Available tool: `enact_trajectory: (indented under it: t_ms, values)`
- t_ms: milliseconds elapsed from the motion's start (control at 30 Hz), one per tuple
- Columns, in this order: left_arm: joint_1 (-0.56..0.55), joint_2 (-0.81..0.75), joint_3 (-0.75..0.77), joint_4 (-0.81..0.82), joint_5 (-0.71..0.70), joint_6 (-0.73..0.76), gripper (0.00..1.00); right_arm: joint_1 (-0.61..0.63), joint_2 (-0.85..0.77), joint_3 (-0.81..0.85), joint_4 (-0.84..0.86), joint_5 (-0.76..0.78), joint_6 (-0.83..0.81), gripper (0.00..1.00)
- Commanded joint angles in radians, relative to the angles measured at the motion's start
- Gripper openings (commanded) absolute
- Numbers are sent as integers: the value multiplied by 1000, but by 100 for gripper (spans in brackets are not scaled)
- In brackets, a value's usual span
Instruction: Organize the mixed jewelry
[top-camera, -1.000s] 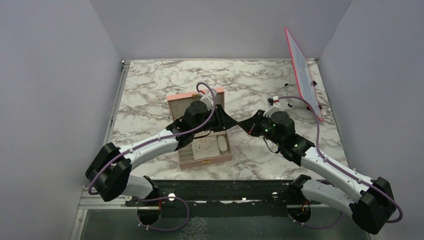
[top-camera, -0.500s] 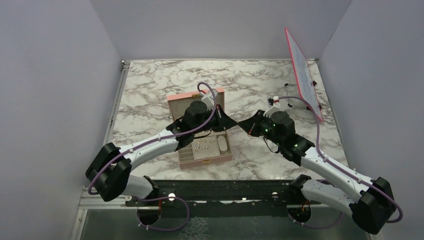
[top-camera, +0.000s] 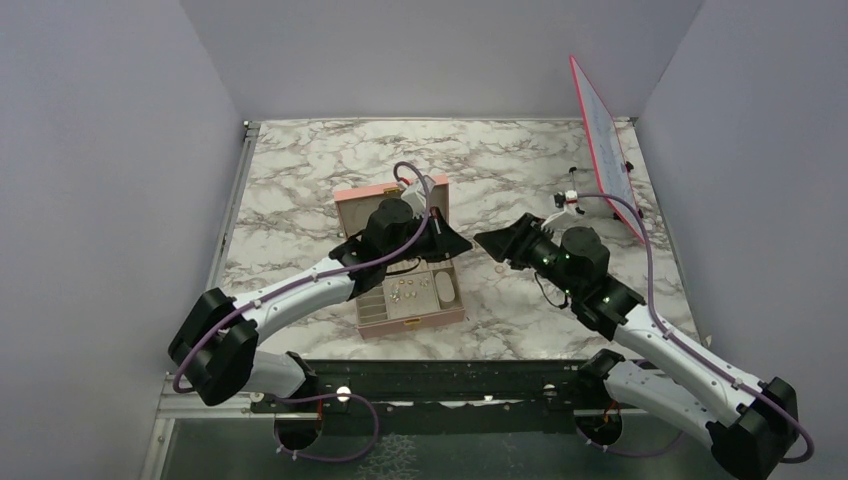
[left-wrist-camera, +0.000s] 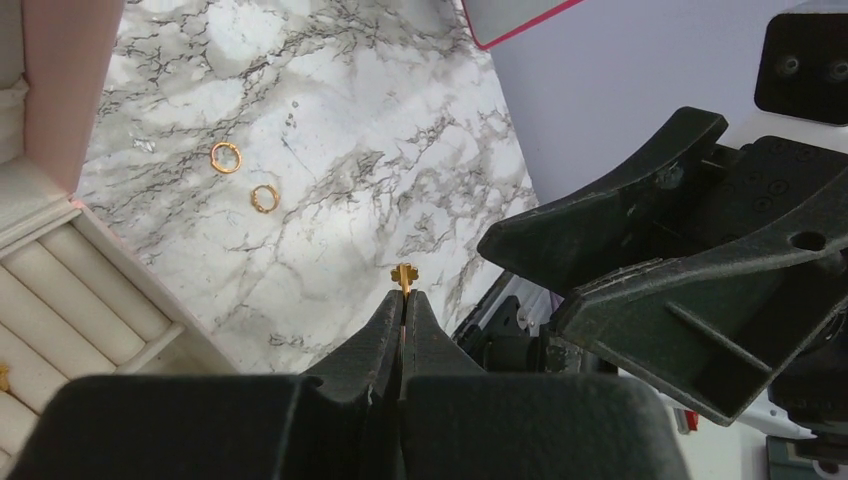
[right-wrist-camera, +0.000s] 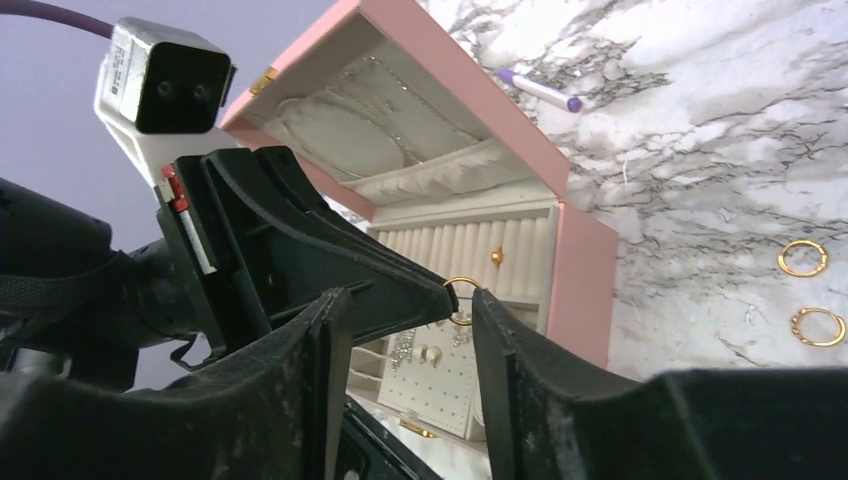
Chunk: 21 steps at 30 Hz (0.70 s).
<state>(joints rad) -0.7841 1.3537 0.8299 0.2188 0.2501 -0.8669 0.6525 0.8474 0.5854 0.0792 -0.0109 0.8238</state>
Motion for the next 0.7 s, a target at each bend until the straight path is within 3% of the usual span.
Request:
enact_trajectory:
  t_ms: [0,167,467,667]
  values:
    - [29,-59,38,4,58,-3,0,-5,-28,-17,67,-26,59,55]
    - [73,-99,32,61,153,-83,0,-31,-28,-24,154,-106,163,62]
    - [113,-148,48,151,258,-187,0,-40,61,-137,617,-242,468,67]
    - [123,-180,29,226,291,-299,0,-40,129,-178,949,-256,635,54]
